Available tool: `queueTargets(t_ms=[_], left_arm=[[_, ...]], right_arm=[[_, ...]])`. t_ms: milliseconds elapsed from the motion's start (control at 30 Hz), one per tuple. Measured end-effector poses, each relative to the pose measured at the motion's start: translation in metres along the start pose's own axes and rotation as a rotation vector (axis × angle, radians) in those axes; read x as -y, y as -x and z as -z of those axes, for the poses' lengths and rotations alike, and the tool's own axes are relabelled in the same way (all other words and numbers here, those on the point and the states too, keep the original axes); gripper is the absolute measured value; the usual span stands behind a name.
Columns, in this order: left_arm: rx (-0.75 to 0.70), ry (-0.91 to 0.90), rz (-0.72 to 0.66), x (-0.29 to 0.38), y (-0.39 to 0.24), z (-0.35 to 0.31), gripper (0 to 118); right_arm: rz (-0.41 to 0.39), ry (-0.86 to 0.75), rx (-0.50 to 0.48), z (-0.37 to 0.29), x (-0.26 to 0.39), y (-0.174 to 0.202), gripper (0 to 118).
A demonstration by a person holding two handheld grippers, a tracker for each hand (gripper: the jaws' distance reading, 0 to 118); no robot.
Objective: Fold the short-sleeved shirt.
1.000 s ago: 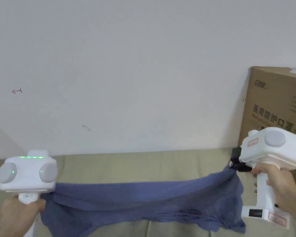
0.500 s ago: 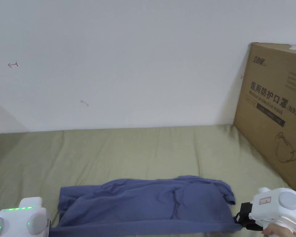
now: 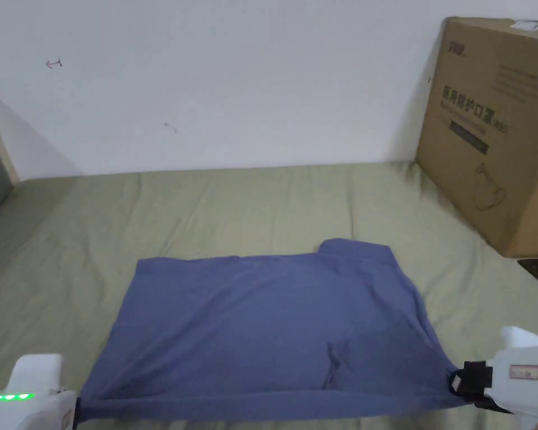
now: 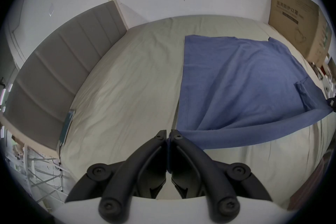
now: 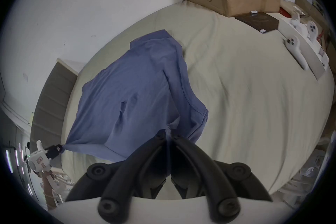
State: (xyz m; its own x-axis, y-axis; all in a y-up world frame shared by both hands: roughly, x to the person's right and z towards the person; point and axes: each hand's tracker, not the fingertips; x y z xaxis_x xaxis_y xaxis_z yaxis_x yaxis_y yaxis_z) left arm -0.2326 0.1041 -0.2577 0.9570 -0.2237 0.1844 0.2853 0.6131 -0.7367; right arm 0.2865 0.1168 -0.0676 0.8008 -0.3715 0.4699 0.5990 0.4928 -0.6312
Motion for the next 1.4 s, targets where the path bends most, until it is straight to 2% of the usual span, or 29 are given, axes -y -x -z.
queueTargets(t_ms=[167, 233, 333, 367, 400, 433, 467, 500, 533, 600, 667, 700, 733, 767, 800, 900, 1000, 1033, 1067, 1100, 1133, 1167, 1267, 1333, 1367, 1400], left_arm=[[0.011, 0.028, 0.005, 0.060, 0.005, -0.031, 2], [0.022, 0.031, -0.012, 0.078, 0.005, -0.036, 3], [0.023, 0.021, -0.004, 0.093, 0.000, -0.039, 16], [0.030, -0.006, -0.020, 0.096, -0.001, -0.041, 16], [0.034, -0.002, -0.021, 0.097, 0.000, -0.042, 34], [0.045, 0.010, -0.037, 0.097, 0.002, -0.041, 56], [0.058, 0.019, -0.059, 0.096, 0.006, -0.039, 89], [0.075, 0.030, -0.087, 0.096, 0.009, -0.039, 105], [0.083, 0.010, -0.110, 0.096, 0.012, -0.044, 108], [0.086, -0.024, -0.123, 0.095, 0.013, -0.056, 105], [0.132, -0.070, -0.129, 0.097, 0.016, -0.067, 102], [0.157, -0.069, -0.130, 0.099, 0.016, -0.071, 90], [0.182, -0.071, -0.124, 0.103, 0.013, -0.077, 62], [0.191, -0.066, -0.113, 0.106, 0.011, -0.078, 13], [0.178, -0.051, -0.106, 0.110, 0.007, -0.075, 0], [0.192, -0.088, -0.112, 0.125, 0.003, -0.077, 0], [0.194, -0.052, -0.121, 0.128, 0.002, -0.070, 2], [0.189, -0.054, -0.123, 0.128, 0.003, -0.066, 17], [0.185, -0.047, -0.123, 0.126, 0.006, -0.062, 51], [0.170, -0.015, -0.114, 0.122, 0.007, -0.058, 79], [0.164, -0.004, -0.113, 0.120, 0.007, -0.052, 97], [0.172, -0.004, -0.118, 0.118, 0.009, -0.044, 101], [0.190, 0.017, -0.159, 0.111, 0.013, -0.027, 97], [0.236, 0.036, -0.210, 0.110, 0.018, -0.013, 83], [0.256, 0.053, -0.249, 0.111, 0.020, -0.008, 83], [0.252, 0.044, -0.284, 0.113, 0.020, -0.006, 45]], right_arm=[[0.034, 0.016, 0.006, -0.024, 0.063, -0.030, 1], [0.007, 0.028, 0.028, -0.025, 0.078, -0.034, 1], [0.009, 0.031, 0.035, -0.020, 0.085, -0.038, 2], [0.014, 0.021, 0.036, -0.020, 0.087, -0.036, 2], [0.007, 0.010, 0.048, -0.017, 0.083, -0.040, 6], [-0.006, -0.006, 0.088, -0.018, 0.083, -0.037, 18], [-0.027, -0.016, 0.100, -0.019, 0.082, -0.036, 50], [-0.039, -0.022, 0.102, -0.021, 0.081, -0.034, 76], [-0.041, -0.033, 0.109, -0.024, 0.081, -0.036, 91], [-0.077, -0.068, 0.113, -0.036, 0.079, -0.033, 93], [-0.135, -0.092, 0.091, -0.047, 0.081, -0.033, 91], [-0.147, -0.105, 0.061, -0.053, 0.084, -0.031, 81], [-0.147, -0.108, 0.048, -0.057, 0.086, -0.030, 54], [-0.134, -0.114, 0.055, -0.057, 0.089, -0.028, 11], [-0.123, -0.113, 0.073, -0.054, 0.095, -0.028, 1], [-0.091, -0.092, 0.025, -0.048, 0.107, -0.032, 0], [-0.069, -0.064, 0.041, -0.039, 0.114, -0.034, 0], [-0.060, -0.054, 0.035, -0.036, 0.114, -0.036, 0], [-0.056, -0.053, 0.033, -0.036, 0.118, -0.036, 0], [-0.057, -0.044, 0.035, -0.035, 0.117, -0.036, 0], [-0.060, -0.038, 0.038, -0.034, 0.117, -0.037, 0], [-0.063, -0.035, 0.042, -0.033, 0.116, -0.038, 0], [-0.057, -0.018, 0.045, -0.031, 0.118, -0.040, 0], [-0.041, -0.007, 0.038, -0.030, 0.121, -0.042, 0], [-0.029, -0.001, 0.037, -0.029, 0.122, -0.044, 0], [-0.023, 0.005, 0.039, -0.028, 0.123, -0.045, 0]])
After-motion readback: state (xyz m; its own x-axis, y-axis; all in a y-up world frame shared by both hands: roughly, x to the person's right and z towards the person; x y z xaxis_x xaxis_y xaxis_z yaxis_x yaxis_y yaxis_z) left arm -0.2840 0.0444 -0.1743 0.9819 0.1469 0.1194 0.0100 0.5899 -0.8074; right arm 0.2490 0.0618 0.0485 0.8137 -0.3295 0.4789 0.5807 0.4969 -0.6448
